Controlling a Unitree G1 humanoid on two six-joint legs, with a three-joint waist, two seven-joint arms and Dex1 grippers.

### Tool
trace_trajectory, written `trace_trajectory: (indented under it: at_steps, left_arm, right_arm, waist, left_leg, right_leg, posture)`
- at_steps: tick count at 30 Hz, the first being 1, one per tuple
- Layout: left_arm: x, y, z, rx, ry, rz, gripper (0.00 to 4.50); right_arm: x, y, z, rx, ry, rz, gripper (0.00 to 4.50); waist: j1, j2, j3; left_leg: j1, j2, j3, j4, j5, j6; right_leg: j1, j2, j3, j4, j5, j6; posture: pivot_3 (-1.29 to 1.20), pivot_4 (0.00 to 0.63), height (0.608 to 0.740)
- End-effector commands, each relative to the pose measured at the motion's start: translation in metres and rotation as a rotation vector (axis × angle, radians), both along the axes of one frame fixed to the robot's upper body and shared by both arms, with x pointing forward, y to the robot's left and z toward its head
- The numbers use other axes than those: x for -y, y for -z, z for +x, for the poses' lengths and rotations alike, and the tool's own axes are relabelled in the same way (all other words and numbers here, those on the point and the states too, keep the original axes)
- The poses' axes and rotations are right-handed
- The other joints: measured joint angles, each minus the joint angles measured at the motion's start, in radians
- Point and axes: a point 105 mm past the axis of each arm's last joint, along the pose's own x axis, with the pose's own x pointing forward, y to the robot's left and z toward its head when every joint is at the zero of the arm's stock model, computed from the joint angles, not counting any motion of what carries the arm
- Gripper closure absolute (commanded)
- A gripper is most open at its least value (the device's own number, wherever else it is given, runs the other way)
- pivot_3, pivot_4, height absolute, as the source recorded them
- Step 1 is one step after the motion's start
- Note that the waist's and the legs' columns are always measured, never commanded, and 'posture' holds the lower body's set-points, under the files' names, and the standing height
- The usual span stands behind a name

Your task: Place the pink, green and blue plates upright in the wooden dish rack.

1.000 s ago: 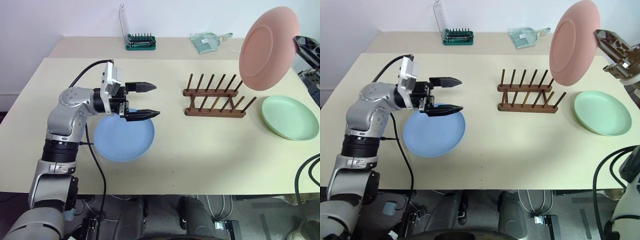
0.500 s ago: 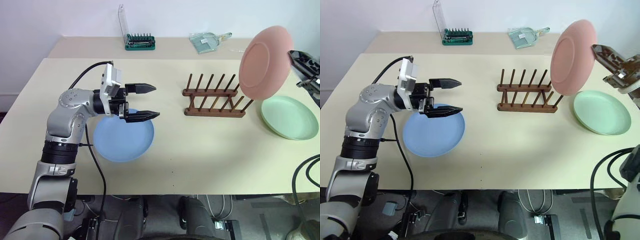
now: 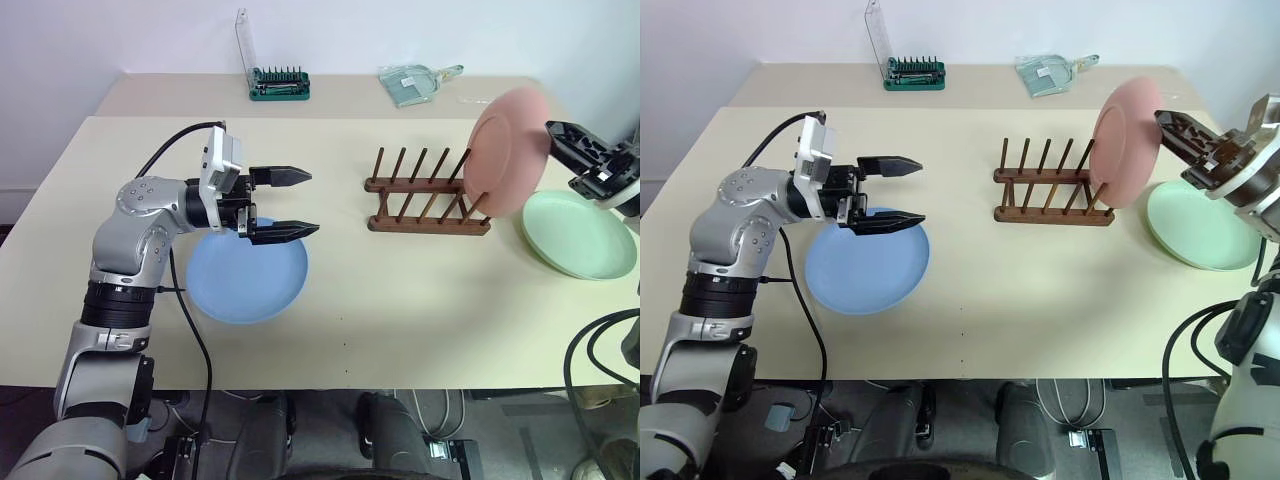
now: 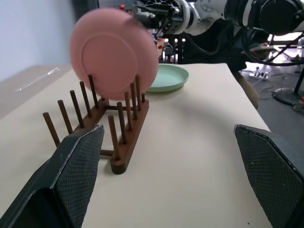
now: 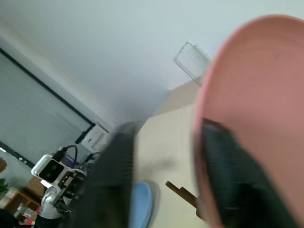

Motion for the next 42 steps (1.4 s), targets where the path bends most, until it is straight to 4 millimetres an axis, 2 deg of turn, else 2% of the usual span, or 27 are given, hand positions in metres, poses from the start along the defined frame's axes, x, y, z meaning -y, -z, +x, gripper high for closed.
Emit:
trace_trajectory:
  at_steps: [1,2,3,7,10,13,15,17,20,22,24,29,34,39,42]
  left_arm:
    - [0.000,-0.014,-0.004,0.055,0.007,-0.013,0.00]
    - [0.000,-0.014,-0.004,0.053,0.008,-0.013,0.00]
    - [0.001,-0.013,-0.004,0.051,0.010,-0.014,0.00]
    - [0.001,-0.013,-0.005,0.035,0.026,-0.012,0.00]
    - [0.001,-0.013,-0.006,0.030,0.028,-0.015,0.00]
    - [0.002,-0.013,-0.005,0.030,0.032,-0.015,0.00]
    - [0.003,-0.014,-0.005,0.035,0.036,-0.015,0.00]
    - [0.004,-0.014,-0.005,0.038,0.038,-0.015,0.00]
    - [0.005,-0.014,-0.005,0.038,0.042,-0.018,0.00]
    - [0.006,-0.013,-0.005,0.043,0.043,-0.018,0.00]
    - [0.007,-0.013,-0.005,0.034,0.048,-0.024,0.00]
    - [0.010,-0.013,-0.002,0.038,0.052,-0.025,0.00]
    - [0.008,-0.014,-0.004,0.040,0.052,-0.020,0.00]
    - [0.005,-0.013,-0.005,0.041,0.042,-0.020,0.00]
    - [0.006,-0.013,-0.006,0.044,0.046,-0.023,0.00]
  right_arm:
    - [0.006,-0.018,-0.002,0.092,0.050,-0.044,0.69]
    - [0.006,-0.017,-0.001,0.094,0.060,-0.060,0.23]
    - [0.008,-0.017,-0.001,0.102,0.082,-0.089,0.05]
    - [0.010,-0.018,-0.001,0.203,0.181,-0.315,0.05]
    - [0.016,-0.021,-0.003,0.256,0.274,-0.387,0.05]
    - [0.031,-0.010,0.000,0.271,0.430,-0.571,0.05]
    - [0.040,0.002,-0.002,0.285,0.520,-0.814,0.05]
    - [0.053,0.009,-0.007,0.200,0.564,-0.880,0.05]
    - [0.066,0.012,-0.020,0.184,0.610,-0.993,0.05]
    - [0.068,0.015,-0.027,0.168,0.603,-1.004,0.05]
    - [0.065,0.012,-0.030,0.168,0.599,-0.935,0.05]
    - [0.053,-0.008,-0.033,0.217,0.576,-0.746,0.05]
    - [0.061,0.018,-0.039,0.145,0.529,-0.926,0.05]
    - [0.057,0.021,-0.052,0.119,0.435,-0.909,0.05]
    - [0.064,0.046,-0.060,0.047,0.390,-1.066,0.05]
  waist:
    - [0.001,0.000,0.000]
    - [0.001,0.000,0.000]
    - [0.001,0.000,0.000]
    - [0.003,0.000,0.000]
    - [0.001,0.000,0.000]
    - [0.004,0.000,0.000]
    - [0.006,0.000,0.000]
    - [0.006,0.000,0.000]
    - [0.006,0.000,0.000]
    - [0.005,0.000,0.000]
    - [0.003,0.000,0.000]
    - [0.000,0.000,0.000]
    - [0.008,0.000,0.000]
    - [0.005,0.001,0.000]
    - [0.007,0.000,0.000]
  left_leg:
    - [0.000,0.000,0.000,0.000,0.000,0.000]
    - [0.000,0.000,0.000,0.000,0.000,0.000]
    - [0.000,0.000,0.000,0.000,0.000,0.000]
    - [0.000,0.000,0.000,0.000,0.000,0.000]
    - [0.000,0.000,0.000,0.000,0.000,0.000]
    - [0.000,0.000,0.000,0.000,0.000,0.000]
    - [0.000,0.000,0.000,0.000,0.000,0.000]
    - [0.000,0.000,0.000,0.000,0.000,0.000]
    - [0.000,0.000,0.000,0.000,0.000,0.000]
    - [0.000,0.000,0.000,0.000,0.000,0.000]
    - [0.000,0.000,0.000,0.000,0.000,0.000]
    - [0.001,0.000,0.000,0.000,0.000,0.000]
    - [0.001,0.000,0.000,0.000,0.000,0.000]
    - [0.001,0.000,0.000,0.000,0.000,0.000]
    - [0.001,0.000,0.000,0.000,0.000,0.000]
  right_leg:
    - [0.000,0.000,0.000,0.000,0.000,0.000]
    - [0.000,0.000,0.000,0.000,0.000,0.000]
    - [0.000,0.000,0.000,0.000,0.000,0.000]
    - [0.000,0.000,0.000,0.000,0.000,0.000]
    - [0.000,0.000,0.000,0.000,0.000,0.000]
    - [0.000,0.000,0.000,0.000,0.000,0.000]
    - [0.000,0.000,0.000,0.000,0.000,0.000]
    - [0.000,0.000,0.000,0.000,0.000,0.000]
    - [0.000,0.000,0.000,0.000,0.000,0.000]
    - [0.000,0.000,0.000,0.000,0.000,0.000]
    - [0.000,0.000,0.000,0.000,0.000,0.000]
    - [0.000,0.000,0.001,0.000,0.000,0.000]
    - [0.001,0.000,0.000,0.000,0.000,0.000]
    - [0.001,0.000,0.000,0.000,0.000,0.000]
    - [0.001,0.000,0.000,0.000,0.000,0.000]
  posture:
    - [0.00,0.150,0.724]
    - [0.00,0.150,0.724]
    - [0.00,0.150,0.724]
    - [0.00,0.150,0.724]
    - [0.00,0.150,0.724]
    - [0.00,0.150,0.724]
    - [0.00,0.150,0.724]
    - [0.00,0.150,0.724]
    - [0.00,0.150,0.724]
    - [0.00,0.150,0.724]
    - [0.00,0.150,0.724]
    - [0.00,0.150,0.724]
    - [0.00,0.150,0.724]
    - [0.00,0.150,0.724]
    - [0.00,0.150,0.724]
